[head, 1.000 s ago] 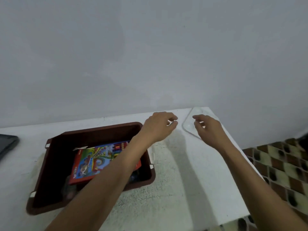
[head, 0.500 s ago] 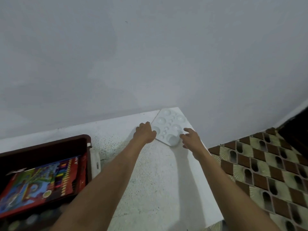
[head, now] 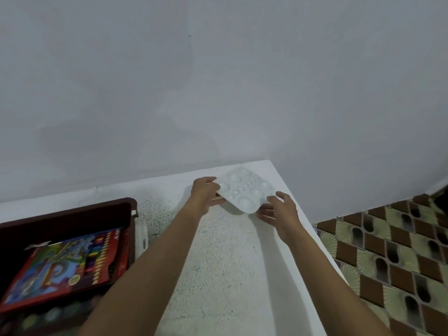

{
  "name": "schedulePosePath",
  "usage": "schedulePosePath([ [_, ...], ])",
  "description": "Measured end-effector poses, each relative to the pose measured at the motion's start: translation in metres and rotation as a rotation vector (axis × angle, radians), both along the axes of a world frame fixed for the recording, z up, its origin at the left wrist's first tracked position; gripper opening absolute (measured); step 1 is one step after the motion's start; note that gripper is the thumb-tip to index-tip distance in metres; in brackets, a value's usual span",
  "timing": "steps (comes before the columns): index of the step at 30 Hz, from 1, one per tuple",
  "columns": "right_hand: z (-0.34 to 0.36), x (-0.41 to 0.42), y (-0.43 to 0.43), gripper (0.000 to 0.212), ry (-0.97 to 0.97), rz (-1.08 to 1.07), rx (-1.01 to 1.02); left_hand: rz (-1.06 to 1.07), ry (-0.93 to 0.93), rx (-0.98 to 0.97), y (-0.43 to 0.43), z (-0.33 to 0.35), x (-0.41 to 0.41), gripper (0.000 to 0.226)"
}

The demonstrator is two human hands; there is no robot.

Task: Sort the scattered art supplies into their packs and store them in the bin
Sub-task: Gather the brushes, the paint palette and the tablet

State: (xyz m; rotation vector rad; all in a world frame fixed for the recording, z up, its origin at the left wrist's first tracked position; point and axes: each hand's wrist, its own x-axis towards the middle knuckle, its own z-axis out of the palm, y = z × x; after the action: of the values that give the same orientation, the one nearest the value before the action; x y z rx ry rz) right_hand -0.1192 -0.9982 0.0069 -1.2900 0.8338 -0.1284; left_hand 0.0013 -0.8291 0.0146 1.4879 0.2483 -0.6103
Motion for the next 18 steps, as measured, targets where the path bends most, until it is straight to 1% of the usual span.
schedulePosePath([
  [2, 0.002, 0.001, 0.001, 0.047, 0.002, -0.030, 0.048, 0.010, -0.015, 0.014, 0.009, 0.011, 0.001, 0.038],
  [4, 0.005, 0.002, 0.004, 0.046, -0.020, -0.071, 0.100, 0.032, -0.066, 0.033, 0.023, 0.021, 0.002, 0.038],
  [5, 0.006, 0.003, 0.004, 0.043, -0.047, -0.096, 0.121, 0.037, -0.099, 0.043, 0.031, 0.027, 0.002, 0.037],
  [7, 0.014, 0.004, 0.011, 0.027, -0.108, -0.104, 0.152, 0.039, -0.146, 0.036, 0.048, 0.043, 0.000, 0.033],
  [9, 0.027, 0.004, 0.024, 0.021, -0.144, -0.043, 0.202, 0.037, -0.170, 0.010, 0.069, 0.059, -0.004, 0.029],
  [12, 0.053, 0.006, 0.060, 0.026, -0.196, 0.067, 0.247, 0.076, -0.177, -0.088, 0.112, 0.079, -0.011, 0.029],
  [16, 0.078, 0.011, 0.115, 0.018, -0.210, 0.101, 0.255, 0.145, -0.194, -0.257, 0.178, 0.093, -0.026, 0.024],
  [18, 0.083, 0.015, 0.142, 0.019, -0.220, 0.118, 0.261, 0.144, -0.209, -0.275, 0.213, 0.097, -0.036, 0.024],
])
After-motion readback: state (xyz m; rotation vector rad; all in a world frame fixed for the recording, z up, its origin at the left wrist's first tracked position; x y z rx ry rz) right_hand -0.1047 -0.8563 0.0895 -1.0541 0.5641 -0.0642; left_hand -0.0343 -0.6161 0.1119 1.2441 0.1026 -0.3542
